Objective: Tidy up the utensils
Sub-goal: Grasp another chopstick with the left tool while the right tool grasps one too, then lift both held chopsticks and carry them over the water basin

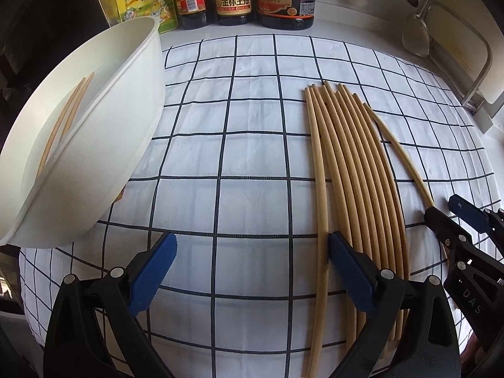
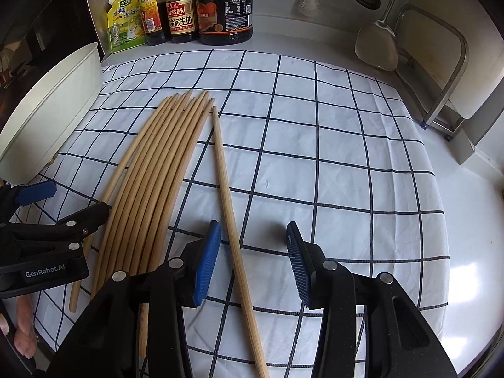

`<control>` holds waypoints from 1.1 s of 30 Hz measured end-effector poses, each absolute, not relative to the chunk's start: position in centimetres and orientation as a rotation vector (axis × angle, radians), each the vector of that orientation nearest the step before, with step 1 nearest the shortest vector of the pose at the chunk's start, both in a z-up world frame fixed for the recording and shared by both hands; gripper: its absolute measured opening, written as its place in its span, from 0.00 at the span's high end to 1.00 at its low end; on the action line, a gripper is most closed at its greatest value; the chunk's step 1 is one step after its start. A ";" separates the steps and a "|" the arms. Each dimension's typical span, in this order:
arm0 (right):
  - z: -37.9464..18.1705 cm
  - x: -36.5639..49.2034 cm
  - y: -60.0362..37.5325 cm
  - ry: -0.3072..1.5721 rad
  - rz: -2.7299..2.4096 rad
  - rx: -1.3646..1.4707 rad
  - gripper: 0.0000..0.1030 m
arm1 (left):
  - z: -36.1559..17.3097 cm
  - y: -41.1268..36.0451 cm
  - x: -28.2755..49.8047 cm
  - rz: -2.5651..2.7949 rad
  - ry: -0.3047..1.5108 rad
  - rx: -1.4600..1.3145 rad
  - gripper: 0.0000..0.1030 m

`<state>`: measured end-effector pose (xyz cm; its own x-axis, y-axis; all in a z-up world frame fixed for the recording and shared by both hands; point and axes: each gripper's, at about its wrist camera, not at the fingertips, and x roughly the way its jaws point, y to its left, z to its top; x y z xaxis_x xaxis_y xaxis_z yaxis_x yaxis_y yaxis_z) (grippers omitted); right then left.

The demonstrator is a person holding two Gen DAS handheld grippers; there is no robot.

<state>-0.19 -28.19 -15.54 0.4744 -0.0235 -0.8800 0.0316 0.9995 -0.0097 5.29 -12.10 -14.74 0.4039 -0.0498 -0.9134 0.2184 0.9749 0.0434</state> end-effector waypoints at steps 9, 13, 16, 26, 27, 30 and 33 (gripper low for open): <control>-15.5 0.1 -27.3 1.080 0.015 -0.015 0.75 | -14.1 -13.8 4.8 -0.246 1.126 0.170 0.51; -15.4 0.1 -27.0 1.082 0.028 -0.021 0.92 | -14.0 -14.1 4.4 -0.274 1.123 0.183 0.75; -15.3 0.0 -27.2 1.085 0.034 0.000 0.93 | -14.0 -14.0 4.4 -0.284 1.129 0.184 0.93; -13.5 -1.1 -27.0 1.074 0.045 0.065 0.94 | -11.9 -12.4 3.4 -0.291 1.120 0.156 0.93; -13.0 -1.3 -26.9 1.068 0.046 0.068 0.94 | -11.4 -12.1 3.2 -0.295 1.113 0.152 0.93; -11.3 -1.6 -26.3 1.043 0.051 0.076 0.94 | -9.3 -11.1 2.7 -0.309 1.074 0.151 0.93; -9.1 -1.8 -25.4 1.011 0.063 0.076 0.94 | -6.9 -9.7 2.5 -0.318 1.037 0.137 0.93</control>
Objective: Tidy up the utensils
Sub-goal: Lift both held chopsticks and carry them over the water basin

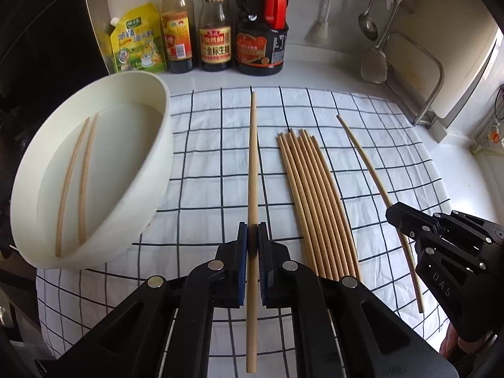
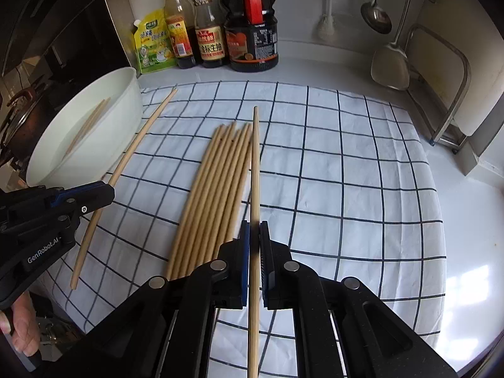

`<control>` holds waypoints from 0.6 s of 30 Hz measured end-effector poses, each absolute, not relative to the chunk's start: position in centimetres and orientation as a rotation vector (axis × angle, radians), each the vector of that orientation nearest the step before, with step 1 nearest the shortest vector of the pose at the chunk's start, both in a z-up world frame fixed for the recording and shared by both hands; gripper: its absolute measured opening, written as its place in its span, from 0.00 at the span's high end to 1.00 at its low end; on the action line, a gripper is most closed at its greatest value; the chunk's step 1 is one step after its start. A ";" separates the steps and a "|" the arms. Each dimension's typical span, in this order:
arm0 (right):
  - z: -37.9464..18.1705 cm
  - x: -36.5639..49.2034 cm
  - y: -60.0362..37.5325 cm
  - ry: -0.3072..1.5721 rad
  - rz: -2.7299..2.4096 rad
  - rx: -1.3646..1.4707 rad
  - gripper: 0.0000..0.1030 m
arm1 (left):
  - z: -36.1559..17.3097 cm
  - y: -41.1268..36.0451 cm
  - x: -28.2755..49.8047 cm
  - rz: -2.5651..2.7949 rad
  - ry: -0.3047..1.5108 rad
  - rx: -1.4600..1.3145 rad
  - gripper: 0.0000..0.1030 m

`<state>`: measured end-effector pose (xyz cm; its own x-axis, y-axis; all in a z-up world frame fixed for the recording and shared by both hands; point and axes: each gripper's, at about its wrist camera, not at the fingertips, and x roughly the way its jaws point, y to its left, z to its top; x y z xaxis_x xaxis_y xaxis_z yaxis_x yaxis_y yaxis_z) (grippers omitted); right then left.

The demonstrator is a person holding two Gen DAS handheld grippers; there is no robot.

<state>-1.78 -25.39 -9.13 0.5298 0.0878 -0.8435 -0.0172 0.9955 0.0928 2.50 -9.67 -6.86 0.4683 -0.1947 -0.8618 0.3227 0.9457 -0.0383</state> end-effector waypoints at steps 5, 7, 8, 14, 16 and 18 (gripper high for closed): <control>-5.6 -1.2 -22.9 0.965 0.100 0.066 0.94 | -3.1 -6.6 2.7 -0.309 0.976 0.111 0.93; -4.2 -0.7 -21.4 0.940 0.121 0.055 0.94 | -1.9 -5.1 2.9 -0.297 0.955 0.101 0.93; -3.6 -0.3 -20.6 0.929 0.134 0.049 0.94 | -1.3 -4.3 3.0 -0.287 0.944 0.097 0.93; -1.1 2.4 -15.2 0.871 0.226 0.019 0.94 | 0.8 1.1 4.2 -0.227 0.899 0.067 0.93; -0.7 3.6 -13.2 0.862 0.257 0.012 0.94 | 0.8 2.9 5.1 -0.196 0.899 0.064 0.93; -0.5 4.9 -11.2 0.854 0.288 0.004 0.94 | 0.7 4.9 6.2 -0.171 0.904 0.051 0.93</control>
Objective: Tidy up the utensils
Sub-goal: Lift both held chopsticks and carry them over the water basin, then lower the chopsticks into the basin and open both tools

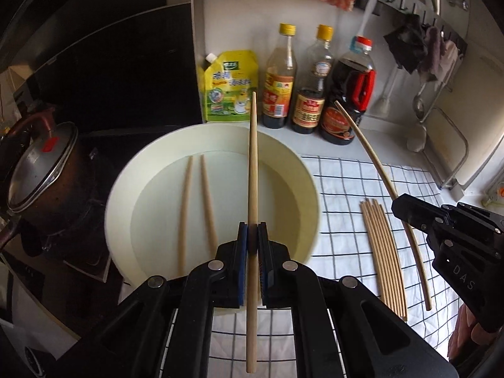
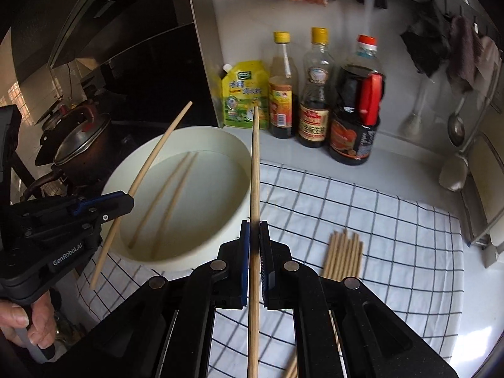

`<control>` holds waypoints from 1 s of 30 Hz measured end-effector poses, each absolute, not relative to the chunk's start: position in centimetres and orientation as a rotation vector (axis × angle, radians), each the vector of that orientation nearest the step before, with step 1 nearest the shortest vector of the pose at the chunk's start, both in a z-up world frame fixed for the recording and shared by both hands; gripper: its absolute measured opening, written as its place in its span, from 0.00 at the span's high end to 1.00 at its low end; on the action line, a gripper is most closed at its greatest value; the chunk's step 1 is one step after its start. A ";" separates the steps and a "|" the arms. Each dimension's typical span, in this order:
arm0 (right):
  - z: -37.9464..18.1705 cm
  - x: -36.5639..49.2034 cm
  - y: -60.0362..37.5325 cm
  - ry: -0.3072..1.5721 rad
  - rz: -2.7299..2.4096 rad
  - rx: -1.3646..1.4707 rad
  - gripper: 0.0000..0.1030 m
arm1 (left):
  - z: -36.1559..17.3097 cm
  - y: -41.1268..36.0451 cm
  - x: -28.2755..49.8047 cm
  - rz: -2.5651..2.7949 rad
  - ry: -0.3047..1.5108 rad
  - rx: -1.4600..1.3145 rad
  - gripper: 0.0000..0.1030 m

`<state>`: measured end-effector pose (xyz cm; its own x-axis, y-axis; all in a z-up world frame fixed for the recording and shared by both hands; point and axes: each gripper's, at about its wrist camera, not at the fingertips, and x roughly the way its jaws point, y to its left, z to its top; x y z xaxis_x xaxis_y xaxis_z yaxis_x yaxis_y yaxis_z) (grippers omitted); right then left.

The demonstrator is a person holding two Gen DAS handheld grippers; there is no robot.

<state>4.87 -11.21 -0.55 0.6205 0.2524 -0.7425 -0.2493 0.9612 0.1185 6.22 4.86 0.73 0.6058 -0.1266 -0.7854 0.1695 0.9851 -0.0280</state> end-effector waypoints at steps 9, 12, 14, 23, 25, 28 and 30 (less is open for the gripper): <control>-3.0 11.2 -4.2 0.909 0.359 0.048 0.94 | -1.2 11.4 11.7 -0.112 0.951 0.037 0.93; -4.8 12.6 -2.6 0.947 0.355 0.038 0.94 | -2.5 12.2 13.3 -0.106 0.981 0.035 0.93; -6.1 13.5 -1.9 0.977 0.350 0.041 0.94 | -3.4 12.4 14.0 -0.108 1.002 0.032 0.93; -9.9 15.7 -1.2 1.069 0.297 0.071 0.94 | -6.5 12.5 15.5 -0.135 1.073 0.032 0.93; -10.2 16.1 -1.2 1.078 0.292 0.074 0.94 | -7.1 12.6 15.8 -0.137 1.083 0.032 0.93; -10.5 16.4 -1.0 1.085 0.287 0.068 0.94 | -7.7 12.7 16.2 -0.133 1.094 0.032 0.93; -10.4 16.6 -0.9 1.086 0.288 0.065 0.94 | -8.0 12.9 16.5 -0.134 1.104 0.025 0.93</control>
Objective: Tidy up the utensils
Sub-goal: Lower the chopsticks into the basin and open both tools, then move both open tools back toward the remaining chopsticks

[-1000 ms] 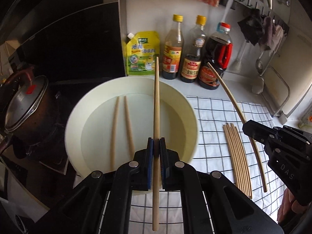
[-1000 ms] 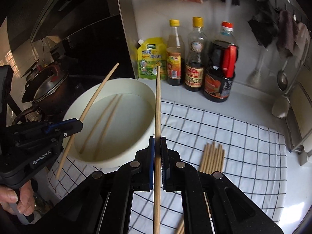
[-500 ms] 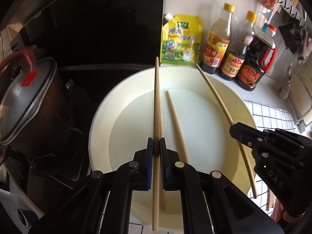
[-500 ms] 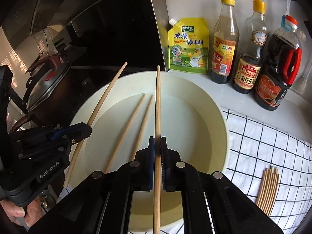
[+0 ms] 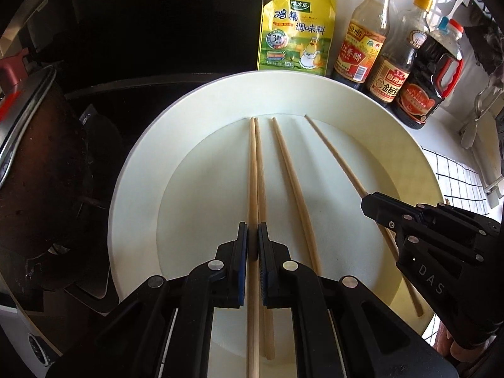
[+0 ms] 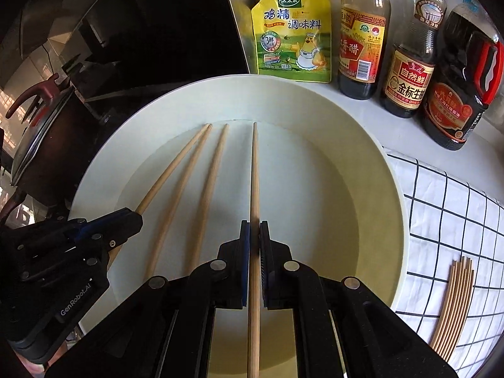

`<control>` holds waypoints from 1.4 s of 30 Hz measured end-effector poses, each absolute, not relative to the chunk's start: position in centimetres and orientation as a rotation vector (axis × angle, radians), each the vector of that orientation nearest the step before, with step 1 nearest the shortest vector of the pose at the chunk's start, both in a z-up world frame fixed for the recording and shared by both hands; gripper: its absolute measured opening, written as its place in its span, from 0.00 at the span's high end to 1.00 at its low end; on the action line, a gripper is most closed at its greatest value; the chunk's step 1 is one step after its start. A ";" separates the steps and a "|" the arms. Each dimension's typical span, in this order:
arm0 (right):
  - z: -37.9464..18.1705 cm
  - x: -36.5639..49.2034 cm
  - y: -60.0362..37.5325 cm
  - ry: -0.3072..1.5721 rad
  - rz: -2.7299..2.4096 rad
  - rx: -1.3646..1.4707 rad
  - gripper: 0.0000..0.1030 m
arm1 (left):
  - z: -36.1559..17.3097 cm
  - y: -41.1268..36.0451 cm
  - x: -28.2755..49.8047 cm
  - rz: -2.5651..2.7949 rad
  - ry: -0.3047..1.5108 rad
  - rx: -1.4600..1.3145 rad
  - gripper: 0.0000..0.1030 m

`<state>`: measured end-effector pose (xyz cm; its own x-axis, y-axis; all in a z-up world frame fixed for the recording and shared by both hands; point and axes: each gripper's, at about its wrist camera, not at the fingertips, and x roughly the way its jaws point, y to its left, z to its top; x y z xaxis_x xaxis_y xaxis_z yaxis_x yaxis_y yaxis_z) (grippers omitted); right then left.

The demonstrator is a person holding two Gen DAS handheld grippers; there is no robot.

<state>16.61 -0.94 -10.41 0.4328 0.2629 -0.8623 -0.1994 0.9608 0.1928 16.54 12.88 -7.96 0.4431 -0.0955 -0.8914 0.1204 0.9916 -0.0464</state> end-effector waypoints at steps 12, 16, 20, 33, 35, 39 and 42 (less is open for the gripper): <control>-8.4 14.9 -2.3 1.028 0.289 0.083 0.75 | -7.5 13.9 16.0 -0.094 1.110 -0.001 0.78; -8.0 14.1 -3.0 1.023 0.286 0.097 0.74 | -6.9 14.0 15.2 -0.088 1.092 -0.002 0.59; -7.3 12.7 -3.6 1.005 0.287 0.092 0.73 | -5.8 13.9 14.1 -0.084 1.035 -0.003 0.34; -5.9 7.2 -7.7 0.984 0.259 0.096 0.67 | -4.5 11.6 10.5 -0.108 1.012 -0.008 0.24; -5.8 6.2 -8.6 0.986 0.249 0.095 0.66 | -4.3 10.9 9.8 -0.116 1.009 -0.007 0.23; -5.6 4.4 -10.7 0.992 0.226 0.100 0.65 | -4.1 9.2 8.3 -0.142 1.007 -0.006 0.22; -5.6 3.0 -12.2 0.994 0.209 0.103 0.64 | -4.0 7.8 7.3 -0.159 1.003 0.003 0.22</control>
<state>3.01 -12.21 -5.60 0.5279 0.2209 -0.8201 -0.1276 0.9752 0.1806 7.27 7.81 -3.97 0.5272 -0.1314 -0.8395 0.1340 0.9885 -0.0706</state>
